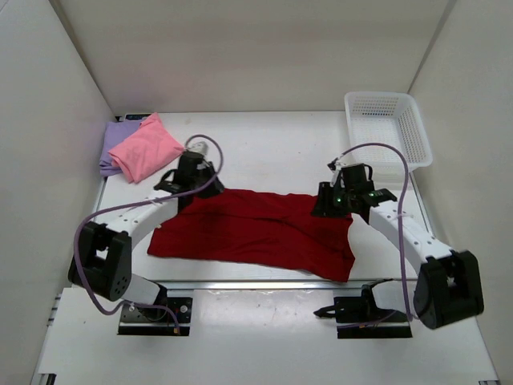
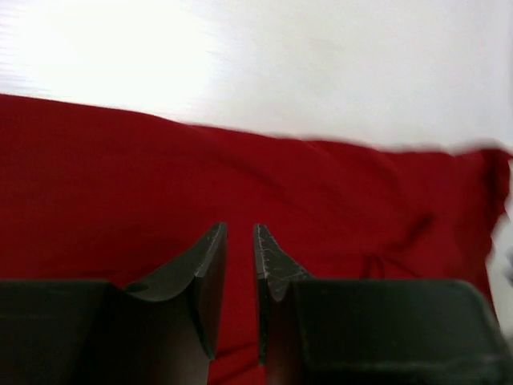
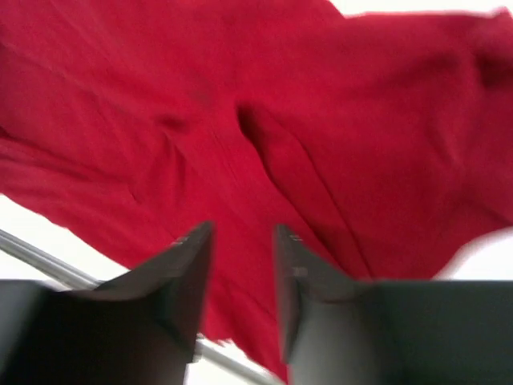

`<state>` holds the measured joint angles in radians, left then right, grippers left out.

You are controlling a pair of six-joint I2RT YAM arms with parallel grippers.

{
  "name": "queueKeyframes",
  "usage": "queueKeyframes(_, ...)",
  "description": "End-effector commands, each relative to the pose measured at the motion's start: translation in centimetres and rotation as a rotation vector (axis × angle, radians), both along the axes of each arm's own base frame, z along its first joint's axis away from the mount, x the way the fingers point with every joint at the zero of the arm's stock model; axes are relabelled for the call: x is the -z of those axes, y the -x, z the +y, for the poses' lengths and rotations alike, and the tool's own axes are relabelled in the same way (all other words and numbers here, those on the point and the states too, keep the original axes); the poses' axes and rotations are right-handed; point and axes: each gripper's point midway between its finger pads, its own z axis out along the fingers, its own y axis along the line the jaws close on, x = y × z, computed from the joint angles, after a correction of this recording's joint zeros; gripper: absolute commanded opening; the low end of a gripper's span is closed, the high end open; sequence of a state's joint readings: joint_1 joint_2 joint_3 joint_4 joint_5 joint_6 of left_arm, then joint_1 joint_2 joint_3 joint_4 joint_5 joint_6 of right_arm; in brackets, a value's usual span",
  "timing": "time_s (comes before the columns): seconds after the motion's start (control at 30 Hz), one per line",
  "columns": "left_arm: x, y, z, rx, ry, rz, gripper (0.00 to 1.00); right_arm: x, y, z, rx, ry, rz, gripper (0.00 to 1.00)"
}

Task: Fold and stack the t-shirts
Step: Fold the other side of the tshirt into a rectangle

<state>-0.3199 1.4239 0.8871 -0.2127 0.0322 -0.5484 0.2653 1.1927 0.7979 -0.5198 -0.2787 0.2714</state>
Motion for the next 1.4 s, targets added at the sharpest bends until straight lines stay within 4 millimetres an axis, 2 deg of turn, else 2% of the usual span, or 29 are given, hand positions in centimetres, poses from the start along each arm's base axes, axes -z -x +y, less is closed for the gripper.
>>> queueKeyframes(0.0,0.4,2.4,-7.1,0.198,0.087,-0.006,0.30,-1.5,-4.4,3.2,-0.048,-0.123,-0.150,0.37)
queueKeyframes(0.07,1.7,4.1,-8.6,0.234,0.143,0.027,0.28,0.1,-5.9,3.4,-0.052,-0.095,-0.103,0.43)
queueKeyframes(0.1,1.5,4.6,-9.5,0.259,0.177,0.022,0.29,0.6,-5.9,3.6,-0.072,-0.088,-0.085,0.44)
queueKeyframes(0.17,2.5,5.6,-9.7,0.260,0.209,0.030,0.28,2.8,-6.1,3.7,-0.082,-0.080,-0.013,0.45)
queueKeyframes(0.2,2.2,5.4,-9.7,0.255,0.210,0.015,0.28,2.5,-6.4,4.1,-0.099,-0.096,-0.019,0.45)
queueKeyframes(0.23,2.6,5.6,-9.3,0.245,0.204,0.018,0.27,3.7,-6.0,4.1,-0.092,-0.093,0.011,0.45)
queueKeyframes(0.37,3.1,6.0,-9.1,0.255,0.217,0.024,0.26,4.6,-6.5,4.1,-0.068,-0.138,0.007,0.47)
queueKeyframes(0.47,3.4,6.4,-10.0,0.281,0.225,0.038,0.26,4.6,-6.8,4.6,-0.087,-0.171,0.011,0.49)
queueKeyframes(0.6,4.1,6.8,-10.4,0.298,0.240,0.067,0.24,5.0,-5.3,5.8,-0.137,-0.209,0.071,0.45)
queueKeyframes(0.73,4.0,6.6,-9.6,0.271,0.236,0.049,0.25,5.3,-3.4,5.6,-0.142,-0.222,0.100,0.33)
queueKeyframes(0.87,3.4,6.3,-9.3,0.256,0.239,0.030,0.26,4.7,-1.9,5.1,-0.144,-0.230,0.106,0.15)
queueKeyframes(0.97,3.7,6.7,-9.5,0.266,0.243,0.043,0.25,4.2,-0.3,5.1,-0.155,-0.216,0.123,0.10)
queueKeyframes(1.03,3.5,6.4,-9.7,0.269,0.246,0.030,0.26,3.4,0.6,5.6,-0.181,-0.205,0.111,0.09)
queueKeyframes(1.23,3.2,6.4,-9.7,0.264,0.252,0.028,0.25,4.0,3.6,6.9,-0.220,-0.170,0.171,0.07)
queueKeyframes(1.3,3.0,6.4,-9.5,0.265,0.254,0.019,0.27,3.6,3.8,7.2,-0.219,-0.172,0.168,0.07)
queueKeyframes(1.37,2.4,6.0,-9.5,0.258,0.255,0.003,0.27,3.6,5.0,7.9,-0.244,-0.180,0.203,0.08)
